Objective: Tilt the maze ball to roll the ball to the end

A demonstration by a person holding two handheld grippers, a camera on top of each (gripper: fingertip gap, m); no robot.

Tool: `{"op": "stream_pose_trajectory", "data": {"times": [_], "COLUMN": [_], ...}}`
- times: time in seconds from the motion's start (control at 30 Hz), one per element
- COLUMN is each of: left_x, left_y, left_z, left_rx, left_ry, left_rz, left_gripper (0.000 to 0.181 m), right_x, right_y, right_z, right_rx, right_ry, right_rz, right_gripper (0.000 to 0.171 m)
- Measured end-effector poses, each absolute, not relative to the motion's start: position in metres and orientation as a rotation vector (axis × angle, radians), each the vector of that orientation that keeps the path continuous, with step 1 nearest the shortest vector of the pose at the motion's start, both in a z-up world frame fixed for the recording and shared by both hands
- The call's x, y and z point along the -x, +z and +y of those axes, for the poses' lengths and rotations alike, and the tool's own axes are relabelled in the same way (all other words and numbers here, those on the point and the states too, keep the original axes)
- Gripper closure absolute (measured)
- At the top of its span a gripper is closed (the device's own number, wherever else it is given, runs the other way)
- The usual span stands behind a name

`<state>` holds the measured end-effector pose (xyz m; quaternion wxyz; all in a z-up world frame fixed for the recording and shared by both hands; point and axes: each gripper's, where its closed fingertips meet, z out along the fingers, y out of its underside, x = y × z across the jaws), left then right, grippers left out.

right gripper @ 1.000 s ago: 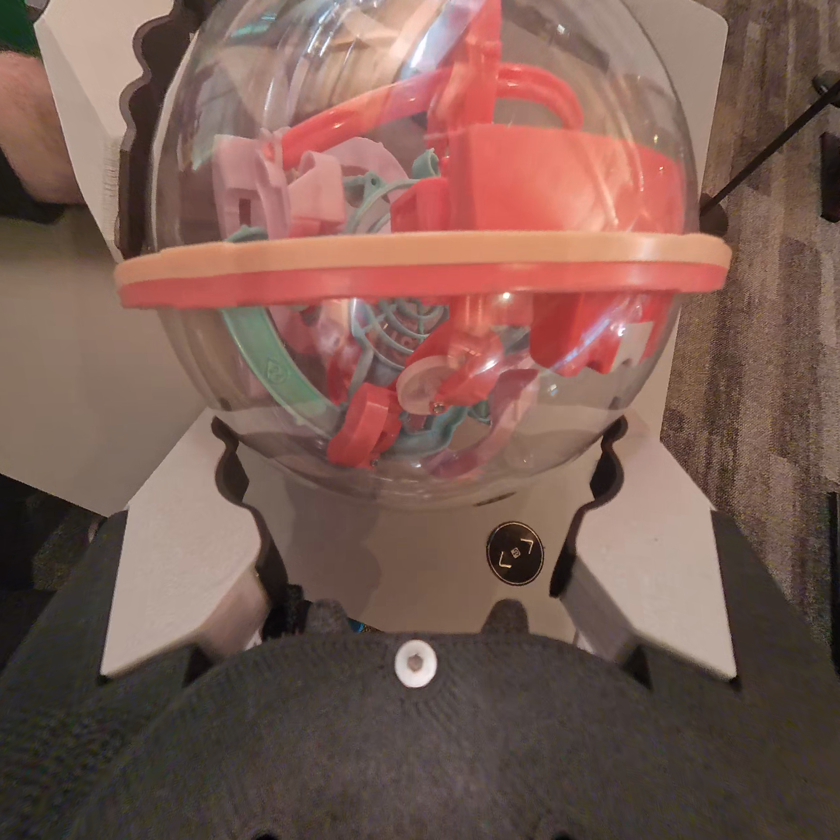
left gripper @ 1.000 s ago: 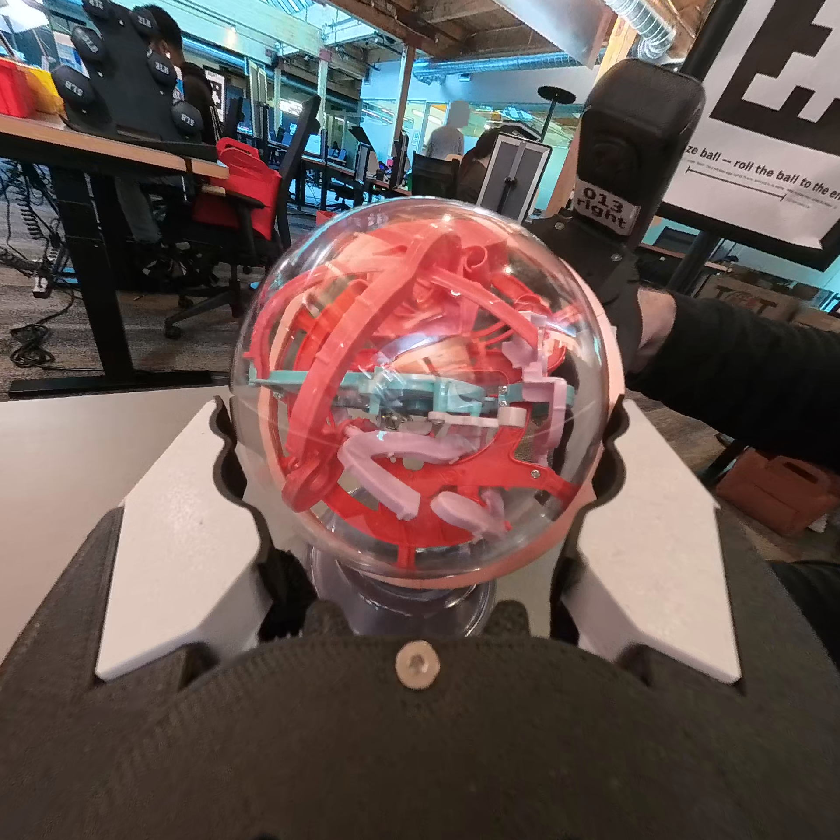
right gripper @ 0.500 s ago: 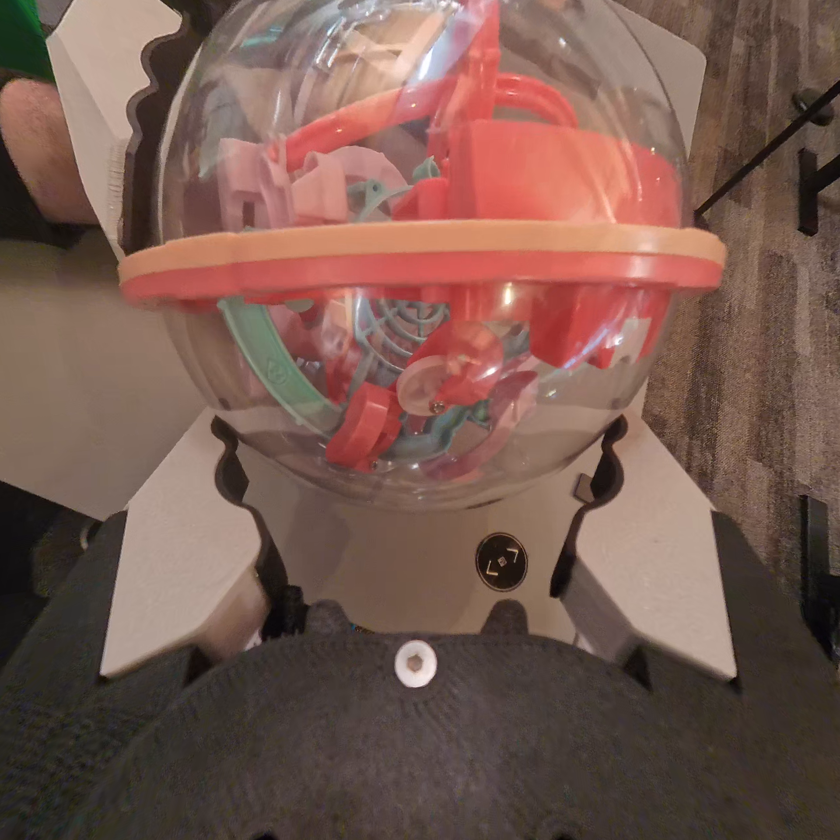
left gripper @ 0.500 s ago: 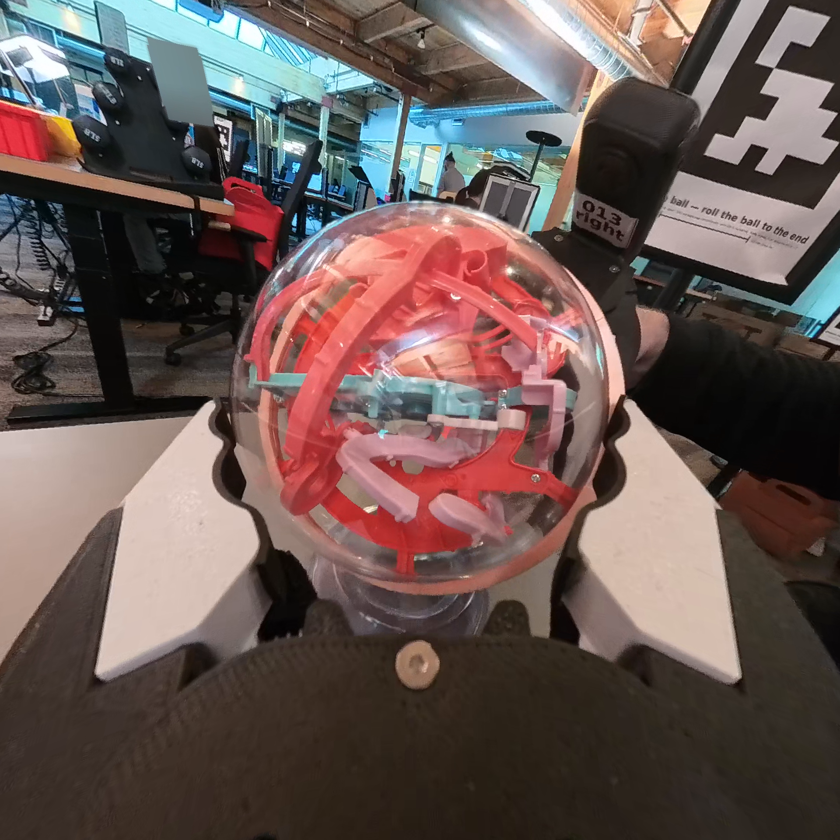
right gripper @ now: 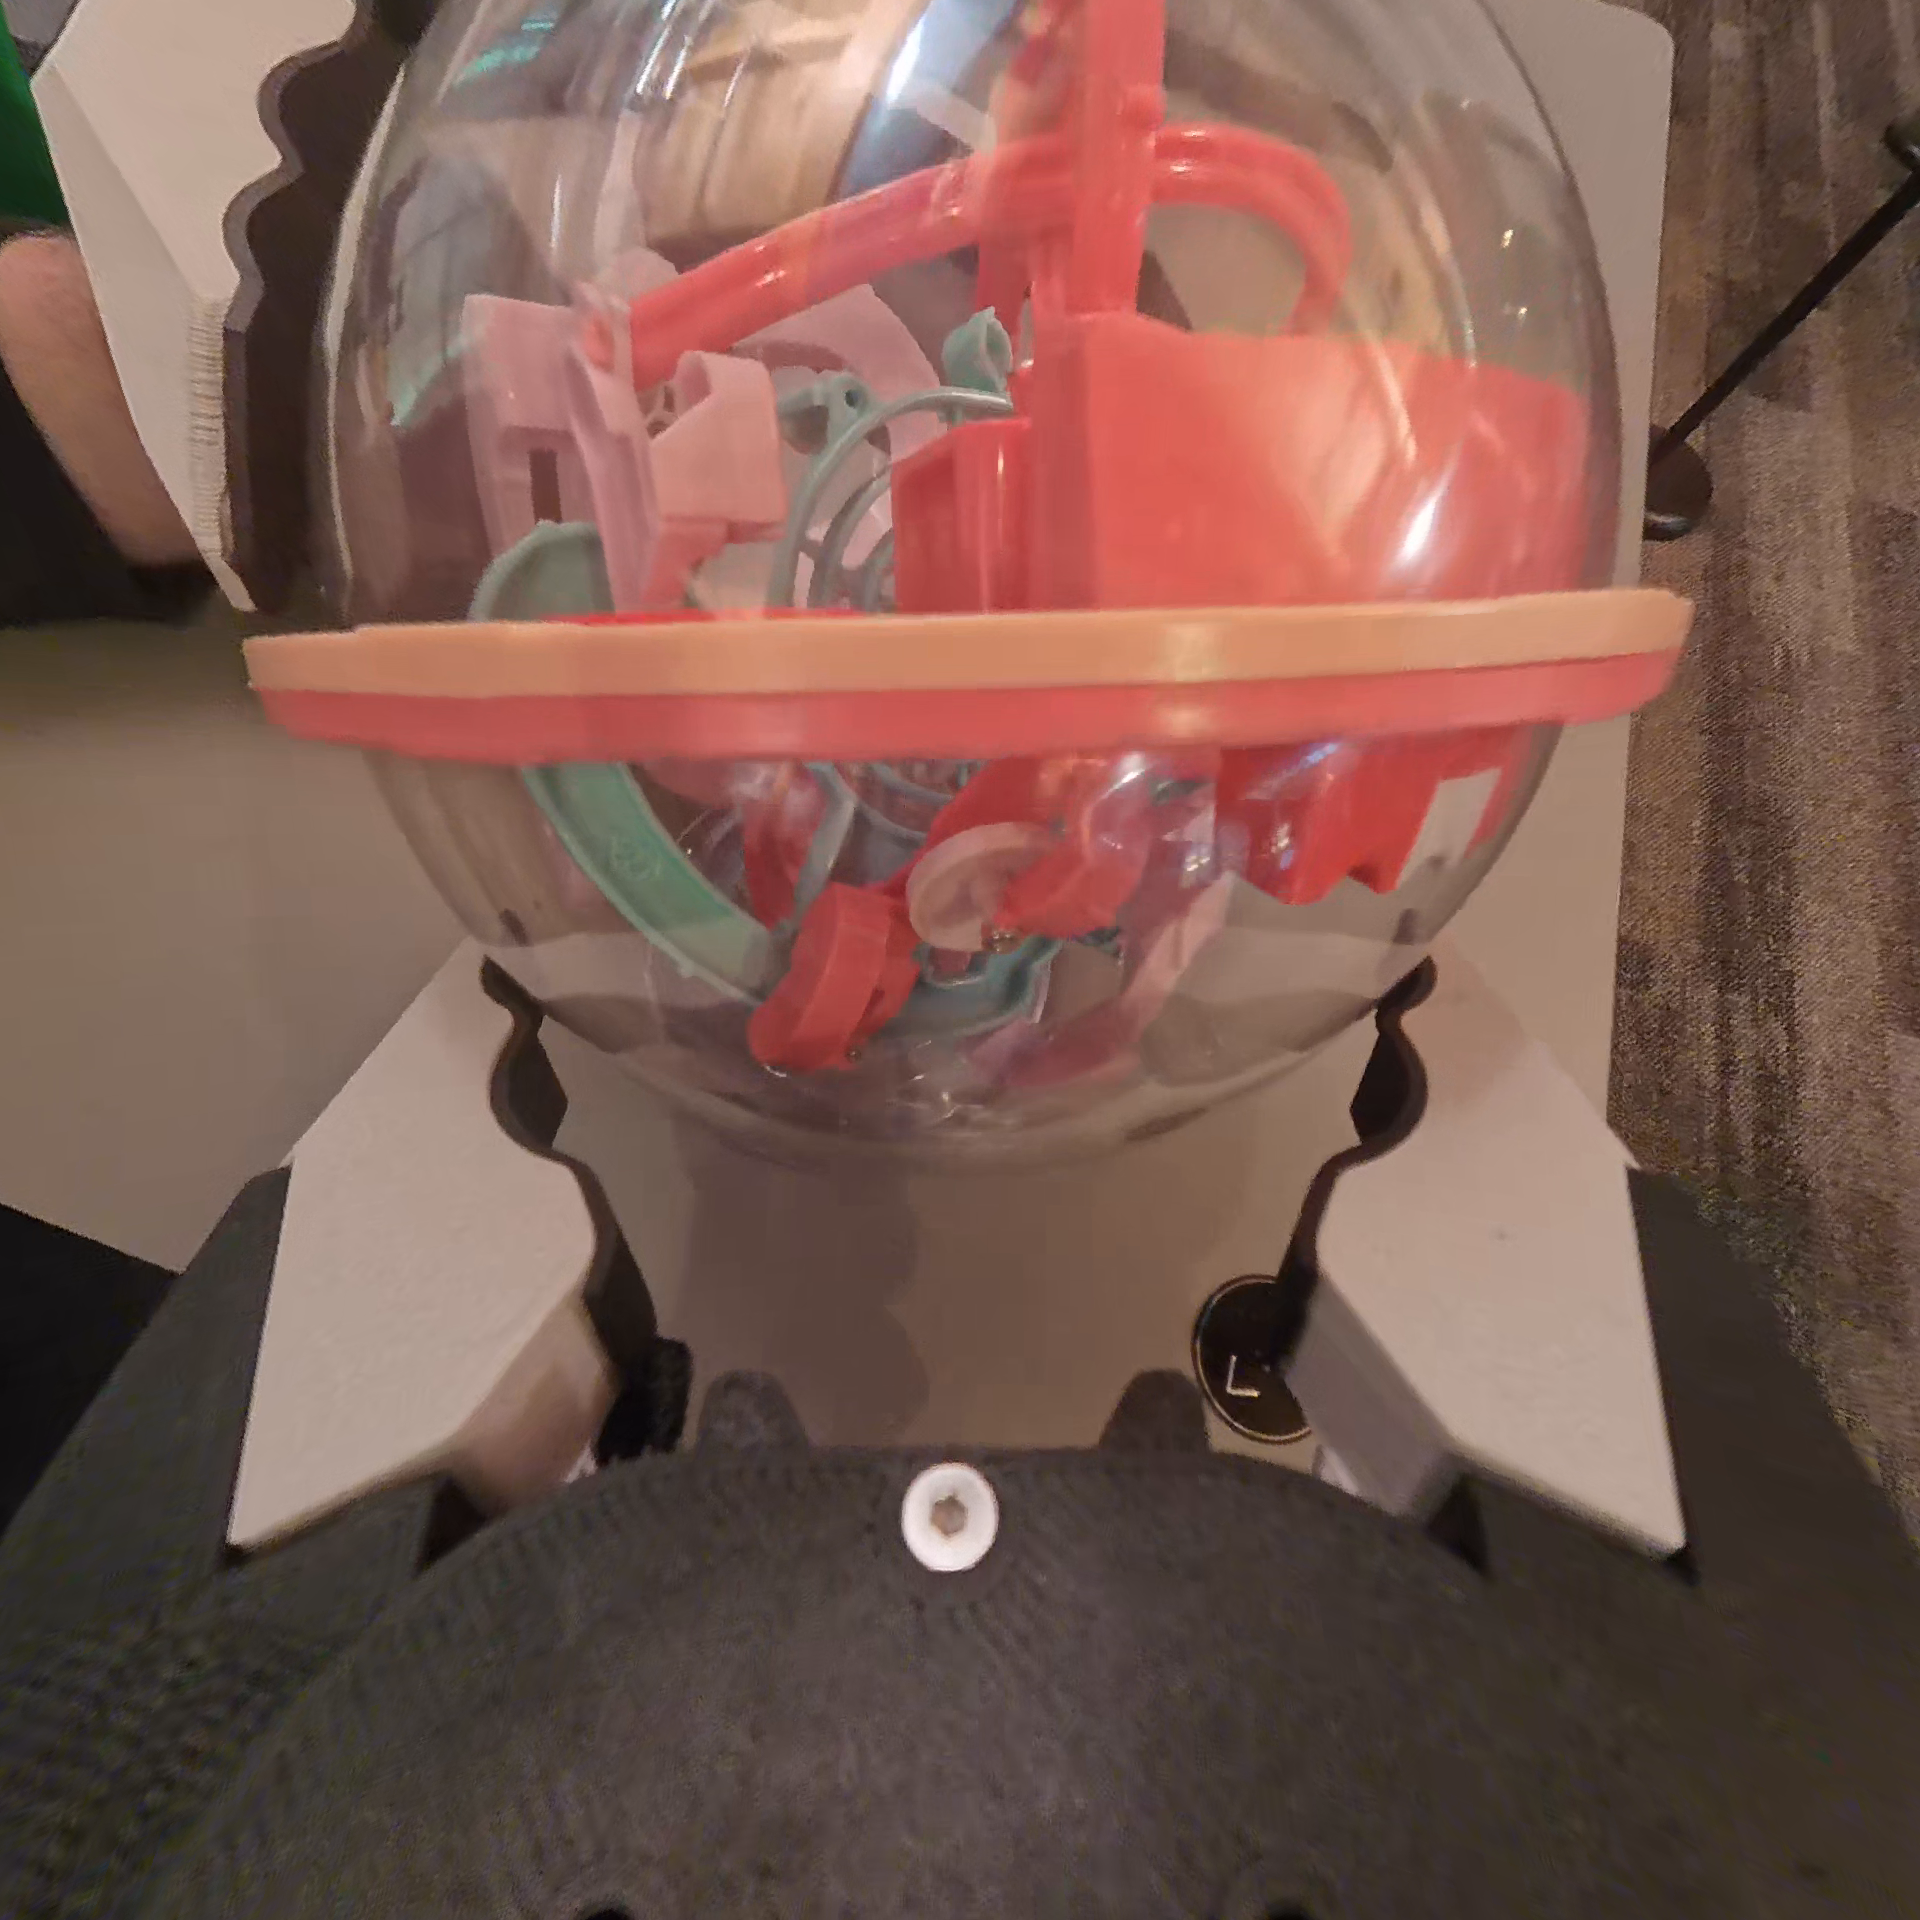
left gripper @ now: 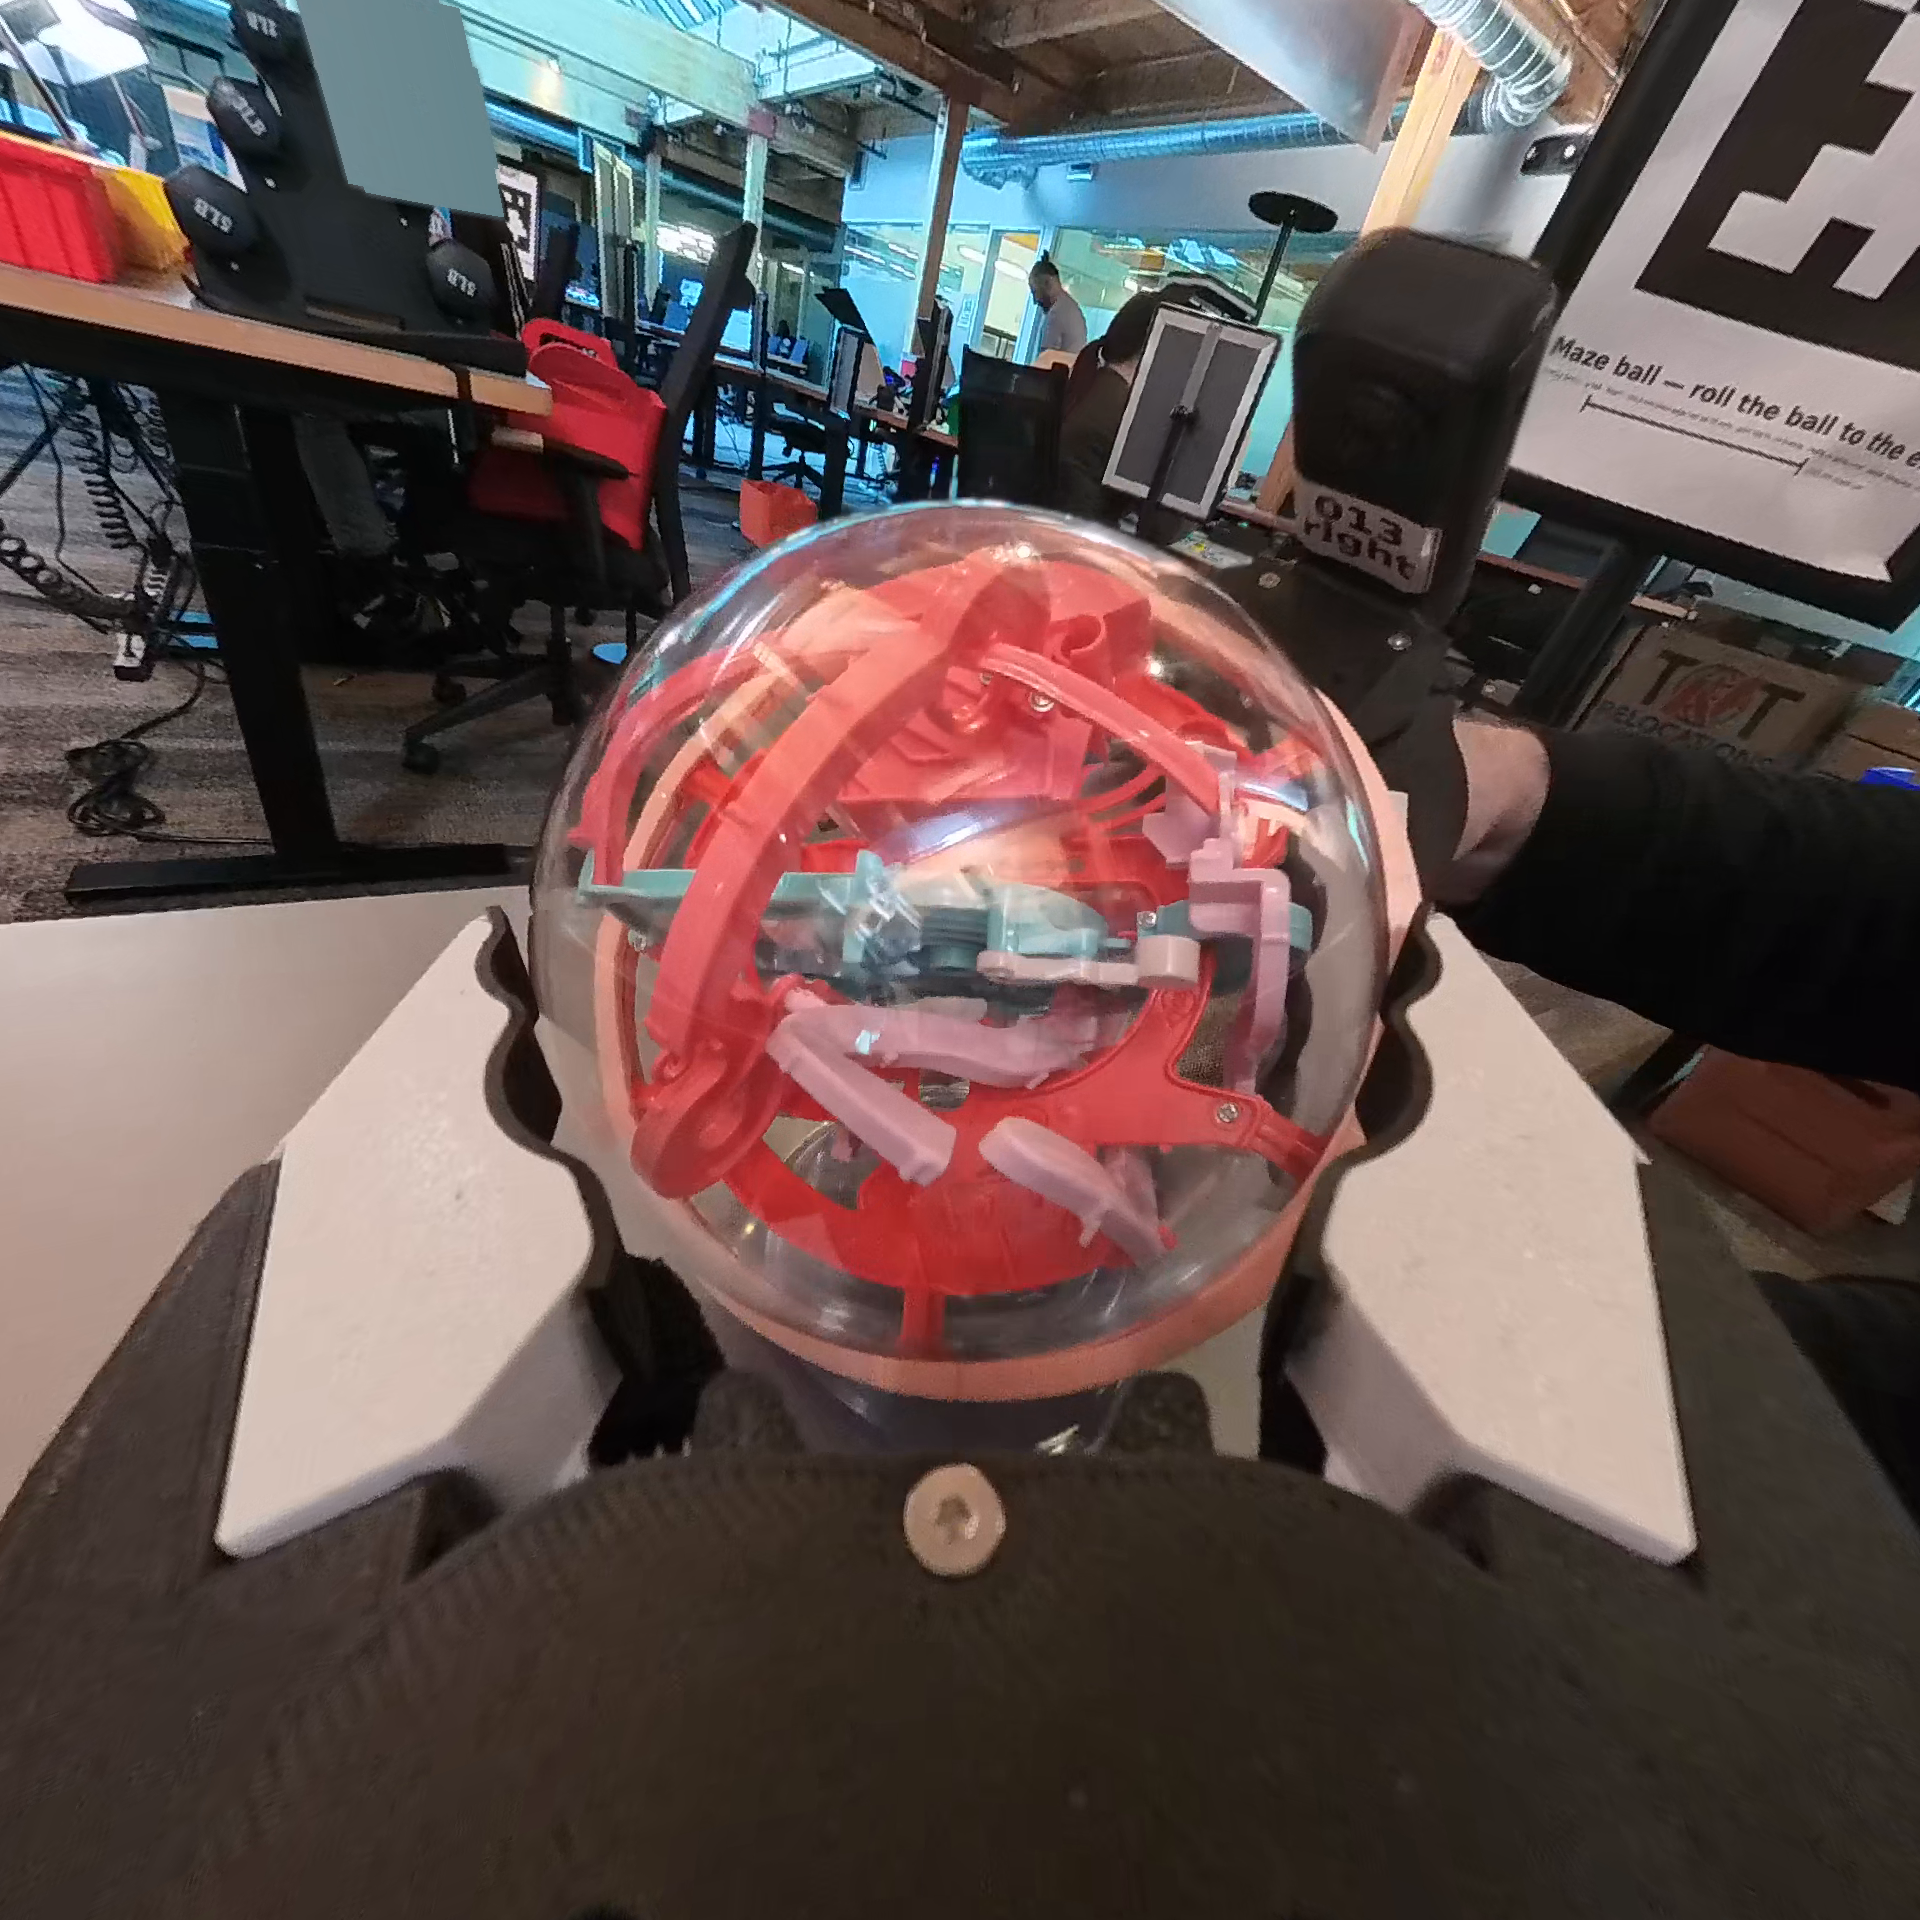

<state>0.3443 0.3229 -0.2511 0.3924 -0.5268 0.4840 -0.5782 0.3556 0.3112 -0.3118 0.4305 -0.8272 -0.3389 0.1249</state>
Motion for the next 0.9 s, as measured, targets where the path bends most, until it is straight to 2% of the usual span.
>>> {"op": "stream_pose_trajectory", "data": {"times": [0.43,0.63,0.9], "left_x": [-0.342,-0.343,-0.348], "left_y": [-0.252,-0.252,-0.252], "left_z": [0.322,0.321,0.318], "left_rx": [1.316,1.309,1.322], "left_ry": [-1.480,-1.475,-1.420], "left_rz": [1.240,1.246,1.304], "left_gripper": [0.028,0.028,0.028], "right_x": [-0.352,-0.356,-0.360], "right_y": [-0.304,-0.289,-0.293], "right_z": [0.308,0.304,0.301], "right_rx": [2.015,1.978,1.973], "right_ry": [0.405,0.463,0.476], "right_rz": [-0.811,-0.772,-0.757], "right_gripper": [0.017,0.028,0.029]}}
